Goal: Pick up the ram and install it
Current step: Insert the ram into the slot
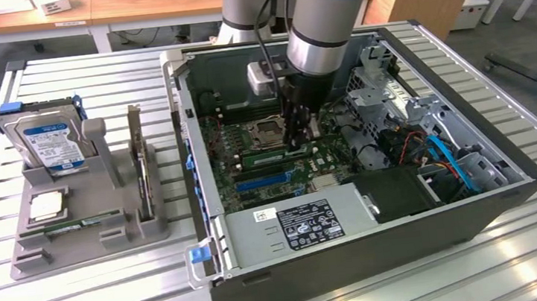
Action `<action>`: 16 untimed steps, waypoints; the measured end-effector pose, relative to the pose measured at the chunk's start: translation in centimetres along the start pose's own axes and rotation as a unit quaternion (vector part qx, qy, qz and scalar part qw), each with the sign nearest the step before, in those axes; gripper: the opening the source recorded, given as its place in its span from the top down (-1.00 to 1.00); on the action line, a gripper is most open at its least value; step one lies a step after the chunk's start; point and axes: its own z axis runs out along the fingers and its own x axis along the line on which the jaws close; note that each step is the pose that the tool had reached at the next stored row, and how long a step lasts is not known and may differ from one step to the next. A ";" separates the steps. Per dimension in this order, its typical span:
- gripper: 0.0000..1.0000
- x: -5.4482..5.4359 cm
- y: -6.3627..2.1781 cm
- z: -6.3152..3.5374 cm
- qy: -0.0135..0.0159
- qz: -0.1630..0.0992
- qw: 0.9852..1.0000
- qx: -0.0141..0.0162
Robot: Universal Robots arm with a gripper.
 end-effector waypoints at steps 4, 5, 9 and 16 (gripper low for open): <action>0.50 0.0 0.03 -0.84 0.000 0.000 1.000 0.000; 0.50 -0.1 0.04 -1.05 0.000 0.000 1.000 0.000; 0.50 -0.1 0.07 -1.89 0.000 0.000 1.000 0.000; 0.50 -0.1 0.12 -2.99 0.000 0.000 1.000 0.000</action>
